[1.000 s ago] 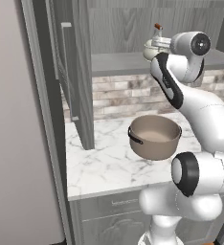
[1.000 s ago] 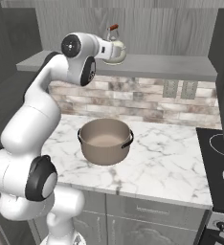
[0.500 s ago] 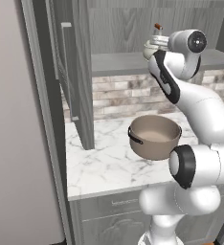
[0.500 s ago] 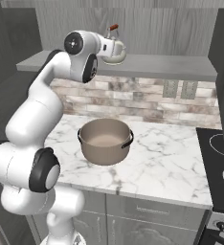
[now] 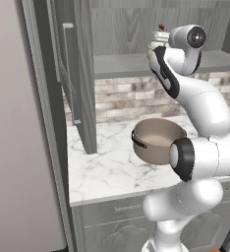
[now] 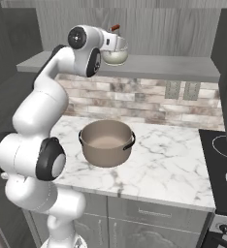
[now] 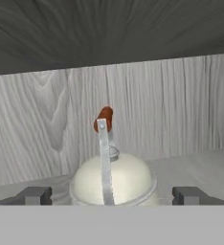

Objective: Pick the kettle from the cabinet and place it on a stove burner. Then pick the pot from the counter and place it on another stove burner. Finally, turn both burners on.

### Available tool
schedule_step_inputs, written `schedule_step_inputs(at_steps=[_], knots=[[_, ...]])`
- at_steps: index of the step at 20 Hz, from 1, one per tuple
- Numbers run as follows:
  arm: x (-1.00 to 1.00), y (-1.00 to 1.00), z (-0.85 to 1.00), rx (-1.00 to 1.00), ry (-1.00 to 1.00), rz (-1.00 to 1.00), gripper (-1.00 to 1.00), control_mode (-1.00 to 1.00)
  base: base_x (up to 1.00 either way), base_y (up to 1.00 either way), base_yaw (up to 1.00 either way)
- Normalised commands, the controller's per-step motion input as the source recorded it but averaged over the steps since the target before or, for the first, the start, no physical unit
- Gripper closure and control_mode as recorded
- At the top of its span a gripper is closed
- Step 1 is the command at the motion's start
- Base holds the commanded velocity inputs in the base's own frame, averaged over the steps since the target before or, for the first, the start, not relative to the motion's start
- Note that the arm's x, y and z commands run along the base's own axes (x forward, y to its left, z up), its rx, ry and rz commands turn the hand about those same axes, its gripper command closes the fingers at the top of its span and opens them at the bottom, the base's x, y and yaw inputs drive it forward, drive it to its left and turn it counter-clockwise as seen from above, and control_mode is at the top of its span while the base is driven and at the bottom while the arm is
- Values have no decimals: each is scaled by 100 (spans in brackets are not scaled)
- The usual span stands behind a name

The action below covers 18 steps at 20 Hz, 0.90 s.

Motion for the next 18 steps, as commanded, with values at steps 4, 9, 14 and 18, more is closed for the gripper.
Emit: schedule_step_inputs(at_steps=[4,9,14,18], knots=[[25,0,6,-3,0,0,-100,-100,0,0,0],[22,0,0,-1,0,0,-100,-100,0,0,0],[18,0,0,0,0,0,-100,-100,0,0,0],[18,0,0,0,0,0,-100,-100,0,0,0]])
